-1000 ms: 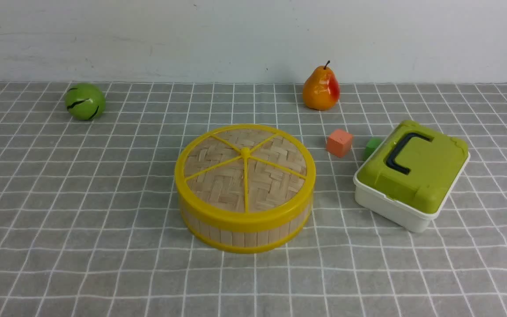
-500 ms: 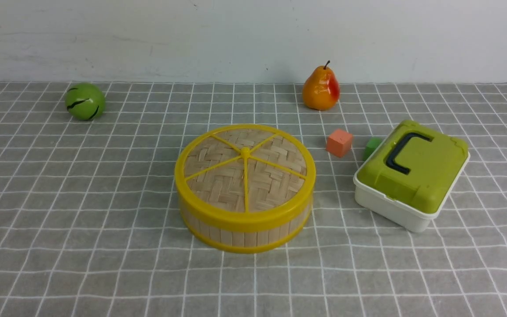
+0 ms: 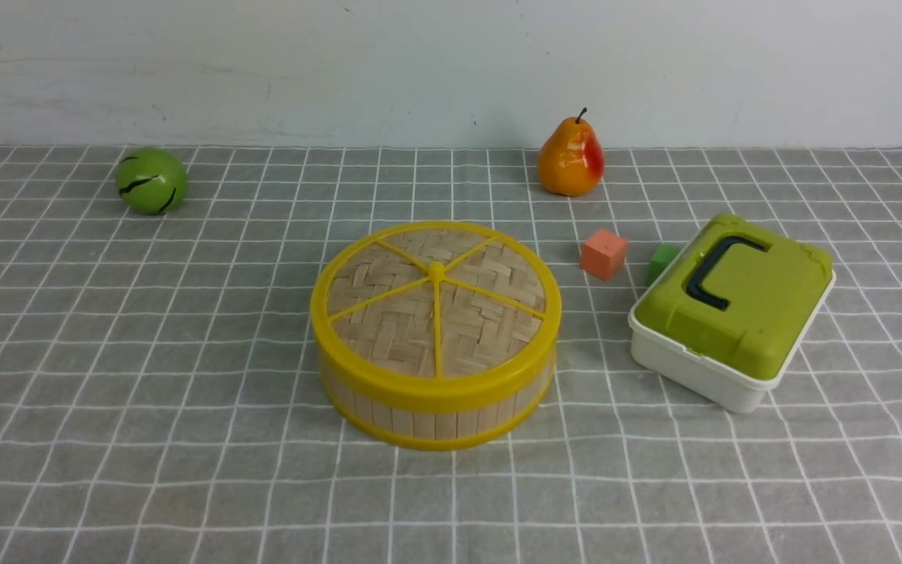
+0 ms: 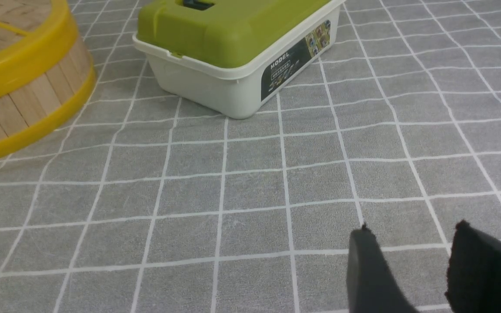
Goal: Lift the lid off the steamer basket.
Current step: Use the left arm to lift the lid of the steamer
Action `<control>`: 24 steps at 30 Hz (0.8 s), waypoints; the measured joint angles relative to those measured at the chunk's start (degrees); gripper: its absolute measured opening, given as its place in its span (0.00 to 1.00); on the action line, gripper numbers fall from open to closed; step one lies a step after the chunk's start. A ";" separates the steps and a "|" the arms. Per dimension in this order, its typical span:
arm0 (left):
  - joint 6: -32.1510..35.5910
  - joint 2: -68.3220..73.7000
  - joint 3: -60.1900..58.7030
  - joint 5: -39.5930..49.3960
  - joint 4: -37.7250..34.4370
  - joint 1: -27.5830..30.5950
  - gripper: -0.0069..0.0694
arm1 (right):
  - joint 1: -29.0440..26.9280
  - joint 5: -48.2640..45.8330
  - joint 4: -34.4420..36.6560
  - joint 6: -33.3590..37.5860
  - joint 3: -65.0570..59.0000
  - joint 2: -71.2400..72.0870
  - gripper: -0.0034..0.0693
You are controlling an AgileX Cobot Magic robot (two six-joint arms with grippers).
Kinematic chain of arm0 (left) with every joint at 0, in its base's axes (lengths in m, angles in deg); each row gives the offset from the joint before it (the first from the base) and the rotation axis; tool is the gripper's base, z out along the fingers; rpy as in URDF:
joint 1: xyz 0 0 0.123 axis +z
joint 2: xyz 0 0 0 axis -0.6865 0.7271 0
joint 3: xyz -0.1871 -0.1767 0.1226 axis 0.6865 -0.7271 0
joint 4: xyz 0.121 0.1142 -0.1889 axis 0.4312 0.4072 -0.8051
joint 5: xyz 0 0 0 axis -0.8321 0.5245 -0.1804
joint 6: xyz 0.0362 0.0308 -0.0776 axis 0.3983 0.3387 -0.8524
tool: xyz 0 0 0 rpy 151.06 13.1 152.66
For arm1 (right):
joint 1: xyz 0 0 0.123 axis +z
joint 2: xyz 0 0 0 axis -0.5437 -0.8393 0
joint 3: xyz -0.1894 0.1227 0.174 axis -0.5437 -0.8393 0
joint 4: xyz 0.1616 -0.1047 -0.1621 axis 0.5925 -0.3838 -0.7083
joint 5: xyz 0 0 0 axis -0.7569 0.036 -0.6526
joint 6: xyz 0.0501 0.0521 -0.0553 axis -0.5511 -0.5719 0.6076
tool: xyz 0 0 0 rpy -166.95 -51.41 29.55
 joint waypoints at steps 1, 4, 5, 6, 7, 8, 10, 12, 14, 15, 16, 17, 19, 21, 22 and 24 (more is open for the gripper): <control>0.00 0.00 0.00 0.00 0.00 0.00 0.40 | 0.00 0.00 0.00 0.00 0.00 0.00 0.38; 0.00 0.00 0.00 0.00 0.00 0.00 0.40 | 0.00 0.00 0.00 0.00 0.00 0.00 0.38; 0.00 0.00 0.00 0.00 0.00 0.00 0.40 | 0.00 0.00 0.00 0.00 0.00 0.00 0.38; 0.00 0.00 0.00 0.00 0.00 0.00 0.40 | 0.00 0.00 0.00 0.00 0.00 0.00 0.38; 0.00 0.00 0.00 0.00 0.00 0.00 0.40 | 0.00 0.00 0.00 0.00 0.00 0.00 0.38; 0.00 0.00 0.00 0.00 0.00 0.00 0.40 | 0.00 0.00 0.00 0.00 0.00 0.00 0.38; 0.00 0.00 0.00 0.00 0.00 0.00 0.40 | 0.00 0.00 0.00 0.00 0.00 0.00 0.38; 0.00 0.00 0.00 0.00 0.00 0.00 0.40 | 0.00 0.00 0.00 0.00 0.00 0.00 0.38; 0.00 0.00 0.00 0.00 0.00 0.00 0.40 | 0.00 0.00 0.00 0.00 0.00 0.00 0.38; 0.00 0.00 0.00 0.00 0.00 0.00 0.40 | 0.00 0.00 0.00 0.00 0.00 0.00 0.38; 0.00 0.00 0.00 0.00 0.06 0.00 0.40 | 0.00 0.00 0.00 0.00 0.00 0.00 0.38; 0.00 0.00 0.00 -0.06 0.06 0.00 0.40 | 0.00 0.00 0.00 0.00 0.00 0.00 0.38; 0.00 0.00 0.00 -1.00 0.06 0.00 0.40 | 0.00 0.00 0.00 0.00 0.00 0.00 0.38; 0.00 0.00 -0.06 -3.55 0.06 0.00 0.40 | 0.00 0.00 0.00 0.00 0.00 0.00 0.38; 0.00 0.00 -0.12 -7.01 0.06 0.00 0.40 | 0.00 0.00 0.00 0.00 0.00 0.00 0.38; 0.00 0.00 -0.12 -16.30 0.06 0.00 0.40 | 0.00 0.00 0.00 0.00 0.00 0.00 0.38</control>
